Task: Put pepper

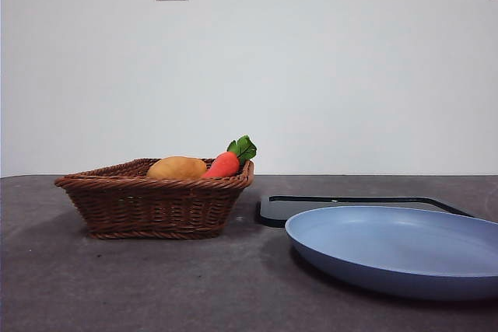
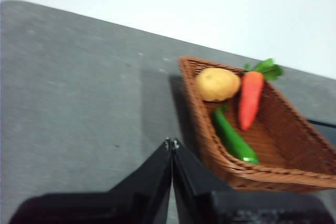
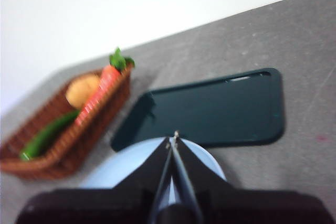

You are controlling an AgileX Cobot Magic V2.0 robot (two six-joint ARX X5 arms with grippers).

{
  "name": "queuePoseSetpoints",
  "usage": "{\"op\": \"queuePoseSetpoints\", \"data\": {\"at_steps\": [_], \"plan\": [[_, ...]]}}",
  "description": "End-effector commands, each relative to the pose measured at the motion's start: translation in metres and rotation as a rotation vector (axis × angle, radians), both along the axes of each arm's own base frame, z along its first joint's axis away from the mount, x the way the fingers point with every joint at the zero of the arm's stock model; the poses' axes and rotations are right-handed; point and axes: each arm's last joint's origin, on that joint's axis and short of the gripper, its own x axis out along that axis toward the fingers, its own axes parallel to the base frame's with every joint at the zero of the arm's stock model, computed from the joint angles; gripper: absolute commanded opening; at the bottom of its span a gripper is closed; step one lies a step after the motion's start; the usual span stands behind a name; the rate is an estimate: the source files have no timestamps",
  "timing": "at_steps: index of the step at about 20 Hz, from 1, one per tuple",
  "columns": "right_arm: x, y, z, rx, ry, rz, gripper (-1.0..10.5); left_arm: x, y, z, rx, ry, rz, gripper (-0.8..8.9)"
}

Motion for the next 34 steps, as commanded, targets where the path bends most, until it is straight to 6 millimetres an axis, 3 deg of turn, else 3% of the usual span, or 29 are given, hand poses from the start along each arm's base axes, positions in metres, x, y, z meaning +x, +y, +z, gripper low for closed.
{"op": "queuePoseSetpoints", "data": {"at_steps": [1, 12, 24, 30, 34], "plan": [[-0.001, 0.000, 0.008, 0.138, 0.028, -0.009, 0.1, -0.002, -0.001, 0.011, -0.072, -0.032, -0.023, 0.06], [0.002, 0.001, 0.072, 0.091, 0.017, 0.020, 0.1, -0.007, -0.003, 0.067, -0.069, -0.004, -0.102, 0.06], [0.009, 0.007, 0.144, -0.183, 0.295, 0.175, 0.1, 0.019, -0.010, 0.130, 0.082, 0.229, -0.354, 0.06], [0.011, 0.008, 0.161, -0.311, 0.496, 0.272, 0.1, 0.026, -0.012, 0.150, 0.141, 0.356, -0.486, 0.06], [0.016, 0.008, 0.158, -0.339, 0.573, 0.303, 0.1, 0.027, -0.013, 0.154, 0.144, 0.387, -0.499, 0.10]]}}
